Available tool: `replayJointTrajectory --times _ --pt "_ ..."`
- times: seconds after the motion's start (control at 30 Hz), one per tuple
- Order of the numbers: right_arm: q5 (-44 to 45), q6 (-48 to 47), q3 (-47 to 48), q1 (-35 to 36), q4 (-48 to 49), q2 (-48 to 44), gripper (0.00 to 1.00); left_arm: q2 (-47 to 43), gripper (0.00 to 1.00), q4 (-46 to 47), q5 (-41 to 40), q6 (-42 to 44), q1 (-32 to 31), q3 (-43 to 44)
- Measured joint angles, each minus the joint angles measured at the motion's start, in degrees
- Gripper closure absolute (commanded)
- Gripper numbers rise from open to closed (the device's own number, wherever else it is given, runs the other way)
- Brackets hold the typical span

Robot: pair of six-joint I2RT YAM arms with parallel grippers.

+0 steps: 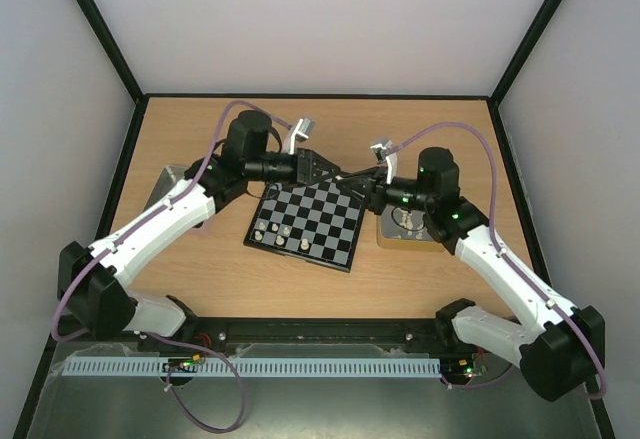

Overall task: Set up the chess pieces on the board
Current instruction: Place the chess piece on the chessboard.

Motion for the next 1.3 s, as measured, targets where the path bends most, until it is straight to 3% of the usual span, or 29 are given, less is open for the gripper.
replayJointTrajectory --times 0.2,0.37,0.53,0.63,0.8,0.97,1.13,1.3 --pt "0.0 0.0 0.2 0.0 0.0 0.7 0.79 0.0 0.98 -1.1 -0.9 1.3 0.0 0.2" --pt "0.5 0.3 0.3 0.0 -0.2 0.9 0.51 0.0 0.98 -1.5 -1.6 1.9 0.0 0.2" --pt "3.6 1.3 0.3 0.0 -0.2 0.8 0.40 -1.1 0.98 -3.2 -6.3 3.7 0.0 0.1" --pt "7.5 2.4 0.2 0.1 -0.2 0.8 0.40 -4.0 0.98 -5.2 -14.8 5.5 -0.1 -1.5" --pt "17.1 5.3 -0.9 0.1 -0.2 1.1 0.40 -11.0 0.98 -9.0 -35.6 7.9 -1.7 -9.2" --pt "26.2 8.5 -3.0 0.1 0.0 3.1 0.40 -11.7 0.98 -12.2 -50.6 8.6 -8.7 -14.9" --pt "30.6 10.2 -4.2 0.1 0.0 4.8 0.41 -10.5 0.98 -12.9 -58.4 7.5 -14.8 -19.9" --pt "32.7 10.8 -4.3 0.1 0.1 6.3 0.41 -9.3 0.98 -11.7 -60.4 6.0 -16.1 -25.0"
